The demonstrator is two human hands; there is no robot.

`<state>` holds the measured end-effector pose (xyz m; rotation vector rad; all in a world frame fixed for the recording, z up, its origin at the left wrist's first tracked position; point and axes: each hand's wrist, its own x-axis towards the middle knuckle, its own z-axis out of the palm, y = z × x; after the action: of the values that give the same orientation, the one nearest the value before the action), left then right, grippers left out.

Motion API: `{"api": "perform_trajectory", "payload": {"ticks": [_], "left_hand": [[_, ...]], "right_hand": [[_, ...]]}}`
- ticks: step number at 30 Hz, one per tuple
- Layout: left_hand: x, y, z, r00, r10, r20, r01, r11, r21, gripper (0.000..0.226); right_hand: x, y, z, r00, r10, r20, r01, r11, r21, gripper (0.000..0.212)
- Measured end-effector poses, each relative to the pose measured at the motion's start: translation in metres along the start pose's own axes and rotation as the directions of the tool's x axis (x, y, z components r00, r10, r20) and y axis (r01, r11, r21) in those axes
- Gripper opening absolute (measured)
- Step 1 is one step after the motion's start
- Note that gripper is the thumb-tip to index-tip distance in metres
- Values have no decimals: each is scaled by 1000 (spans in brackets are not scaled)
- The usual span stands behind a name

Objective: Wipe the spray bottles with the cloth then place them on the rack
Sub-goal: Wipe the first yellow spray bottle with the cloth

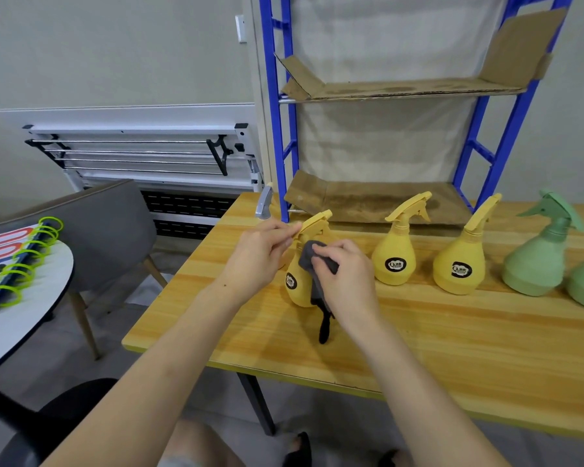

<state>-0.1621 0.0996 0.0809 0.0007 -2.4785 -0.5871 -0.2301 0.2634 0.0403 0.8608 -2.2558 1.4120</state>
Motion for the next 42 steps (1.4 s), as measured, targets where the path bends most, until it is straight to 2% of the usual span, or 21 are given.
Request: {"api": "perform_trajectory", "payload": {"ticks": [5,9,15,18,22,27,33,38,42], "left_hand": [[5,-1,-3,996,-67,58,67,998,-5,32],[8,-3,-4,995,-102,18,101,994,29,28],[18,11,4,995,-63,-74,69,994,86,25],[23,8,5,993,-76,-89,84,993,88,21],[23,3,6,991,-88,-101,97,991,95,21],[28,6,7,992,-111,-57,117,985,123,21],[29,4,11,989,-136,-57,141,985,100,21],[29,3,11,988,-139,-73,145,985,90,22],[29,2,10,988,-140,-67,145,987,69,22]], "right_hand": [[15,-1,-36,988,77,-135,-68,995,72,18],[18,4,-49,984,98,-149,-91,994,55,19],[29,7,-36,998,56,19,-55,997,-54,22],[29,12,-34,993,104,61,-100,992,-76,21],[12,18,-27,956,180,231,-131,968,-213,17],[6,9,-44,973,222,72,-211,969,-132,16],[22,-4,-61,991,107,-79,-109,994,-17,15],[22,1,-32,997,76,17,-76,997,-14,19],[13,15,-35,986,151,75,-146,987,-71,19]]}}
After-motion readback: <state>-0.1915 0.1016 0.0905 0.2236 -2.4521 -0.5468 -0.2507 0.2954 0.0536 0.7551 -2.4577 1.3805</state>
